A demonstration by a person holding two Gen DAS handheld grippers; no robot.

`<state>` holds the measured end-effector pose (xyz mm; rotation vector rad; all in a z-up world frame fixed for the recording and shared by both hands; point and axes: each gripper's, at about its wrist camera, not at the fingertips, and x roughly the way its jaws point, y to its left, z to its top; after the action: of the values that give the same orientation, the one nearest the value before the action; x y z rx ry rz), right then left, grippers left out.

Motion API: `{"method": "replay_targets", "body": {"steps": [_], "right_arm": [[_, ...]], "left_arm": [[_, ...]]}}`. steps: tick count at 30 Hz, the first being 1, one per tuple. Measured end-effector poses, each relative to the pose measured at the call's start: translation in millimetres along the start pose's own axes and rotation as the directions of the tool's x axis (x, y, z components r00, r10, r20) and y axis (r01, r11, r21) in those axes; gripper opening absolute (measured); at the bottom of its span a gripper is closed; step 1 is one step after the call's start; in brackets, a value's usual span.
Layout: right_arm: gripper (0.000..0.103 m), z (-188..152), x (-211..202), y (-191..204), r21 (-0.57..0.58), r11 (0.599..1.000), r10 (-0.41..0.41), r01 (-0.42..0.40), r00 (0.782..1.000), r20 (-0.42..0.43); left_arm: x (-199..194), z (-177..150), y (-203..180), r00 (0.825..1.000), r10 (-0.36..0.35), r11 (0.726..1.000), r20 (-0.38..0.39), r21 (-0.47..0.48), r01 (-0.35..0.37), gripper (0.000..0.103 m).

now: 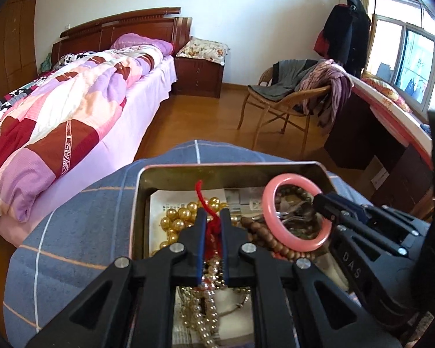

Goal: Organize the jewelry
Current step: 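Carry the pink bangle and red ribbon down into the tin, then open both tools to release the bangle and ribbon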

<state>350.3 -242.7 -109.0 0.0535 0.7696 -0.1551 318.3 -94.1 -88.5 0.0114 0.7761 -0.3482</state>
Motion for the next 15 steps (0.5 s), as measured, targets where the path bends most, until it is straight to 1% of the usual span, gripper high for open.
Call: {"method": "replay_targets", "body": {"steps": [2, 5, 7, 8, 10, 11, 12, 13, 14, 15], "right_arm": [[0.010, 0, 4, 3, -0.011, 1.000, 0.002, -0.003, 1.000, -0.010], [0.010, -2, 7, 8, -0.045, 0.999, -0.016, 0.016, 1.000, -0.001], [0.010, -3, 9, 9, -0.049, 0.999, -0.011, 0.011, 1.000, -0.011], [0.010, -4, 12, 9, -0.045, 0.999, -0.003, 0.002, 1.000, -0.020], [0.011, -5, 11, 9, -0.047, 0.999, 0.001, -0.001, 1.000, -0.014], [0.011, -4, 11, 10, -0.052, 0.999, 0.002, -0.003, 1.000, -0.019], [0.012, -4, 10, 9, -0.055, 0.998, 0.007, -0.009, 1.000, -0.028], [0.016, -4, 8, 10, -0.056, 0.998, 0.010, -0.012, 0.999, -0.035], [0.026, -4, 6, 10, -0.057, 0.998, 0.016, -0.018, 0.999, -0.041], [0.035, -3, 0, 10, -0.056, 0.998, 0.027, -0.029, 0.999, -0.042]], "left_arm": [[5, -2, -1, 1.000, 0.018, 1.000, -0.010, 0.008, -0.018, 0.008], [10, -5, 2, 0.999, 0.032, 1.000, -0.016, 0.000, -0.032, 0.008], [11, -5, 3, 0.999, 0.044, 0.999, -0.020, -0.004, -0.044, 0.008], [11, -6, 3, 0.998, 0.053, 0.999, -0.019, -0.001, -0.053, 0.008], [11, -6, 1, 0.996, 0.087, 0.996, -0.024, 0.016, -0.087, 0.009], [11, -6, 0, 0.994, 0.104, 0.994, -0.028, 0.019, -0.104, 0.013], [11, -6, 1, 0.992, 0.120, 0.993, -0.032, 0.019, -0.119, 0.013], [10, -6, 1, 0.989, 0.140, 0.990, -0.040, 0.019, -0.139, 0.015], [7, -5, 1, 0.987, 0.155, 0.988, -0.047, 0.018, -0.154, 0.027], [4, -5, 1, 0.987, 0.154, 0.988, -0.045, 0.015, -0.154, 0.038]]}}
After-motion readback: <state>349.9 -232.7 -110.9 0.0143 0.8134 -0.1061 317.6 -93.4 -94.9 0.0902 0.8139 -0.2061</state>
